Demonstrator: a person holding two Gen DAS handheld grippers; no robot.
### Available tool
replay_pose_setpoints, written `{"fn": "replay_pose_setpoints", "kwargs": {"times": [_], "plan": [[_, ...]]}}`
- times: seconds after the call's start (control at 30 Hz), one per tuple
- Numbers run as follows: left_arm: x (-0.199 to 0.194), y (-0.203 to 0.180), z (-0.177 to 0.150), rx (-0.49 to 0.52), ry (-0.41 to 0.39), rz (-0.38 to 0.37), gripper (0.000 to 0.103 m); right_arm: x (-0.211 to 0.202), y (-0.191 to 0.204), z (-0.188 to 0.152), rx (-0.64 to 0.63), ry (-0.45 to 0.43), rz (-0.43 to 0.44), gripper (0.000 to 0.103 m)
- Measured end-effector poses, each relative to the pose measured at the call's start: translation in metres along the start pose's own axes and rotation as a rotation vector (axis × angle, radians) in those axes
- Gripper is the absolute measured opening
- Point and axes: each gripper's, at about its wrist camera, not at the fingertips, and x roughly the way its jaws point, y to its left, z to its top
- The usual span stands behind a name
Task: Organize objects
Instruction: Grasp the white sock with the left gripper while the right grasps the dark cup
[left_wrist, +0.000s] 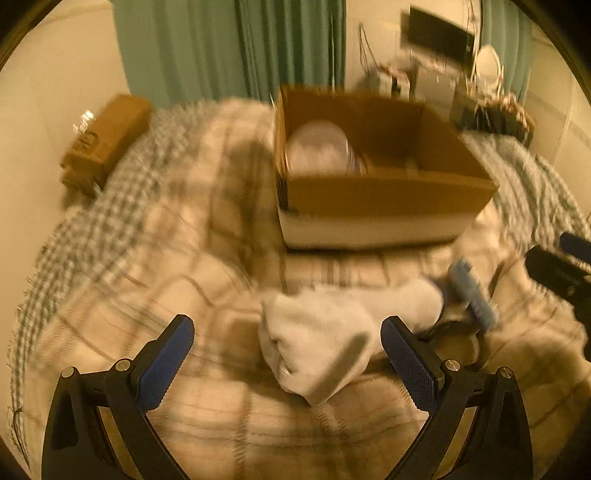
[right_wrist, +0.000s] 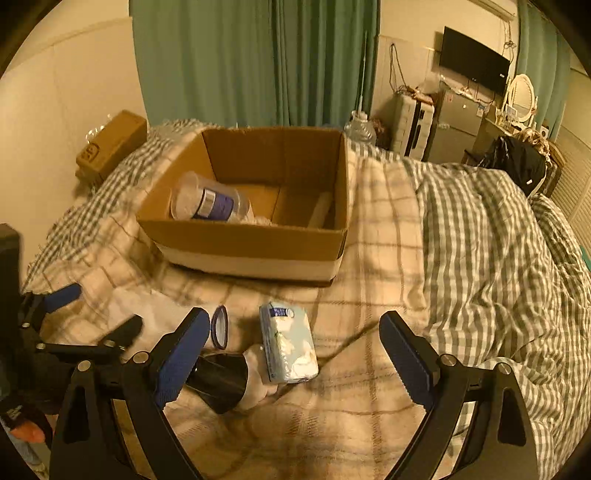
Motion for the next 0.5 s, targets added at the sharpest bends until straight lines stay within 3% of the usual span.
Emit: {"fn": "replay_pose_setpoints", "kwargs": {"times": [0.13,0.2,0.23,0.37,0.5], "plan": [[0.018,0.002,-0.002,-0.015,0.071,-0.051,0.097,0.007,0.005,0.0,-0.018,0.02,-0.006,0.093],[0.021,0.002,-0.004,-0.017,0.094,-0.117,0.073,0.007,0.006,-0.001,-0.023,0.022,-0.007,0.093],[0.021,0.001,-0.004,-0.015,0.097,-0.132,0.07,0.007,0.007,-0.002,-0.025,0.022,-0.009,0.093],[0.008,0.0,-0.007,-0.01,0.057,-0.124,0.056,0.002,0.011,-0.001,-0.029,0.012,-0.01,0.093],[-0.018,0.014,-0.004,-0.071,-0.014,-0.093,0.051,-0.005,0.016,-0.002,-0.046,-0.002,0.004,0.093]]}}
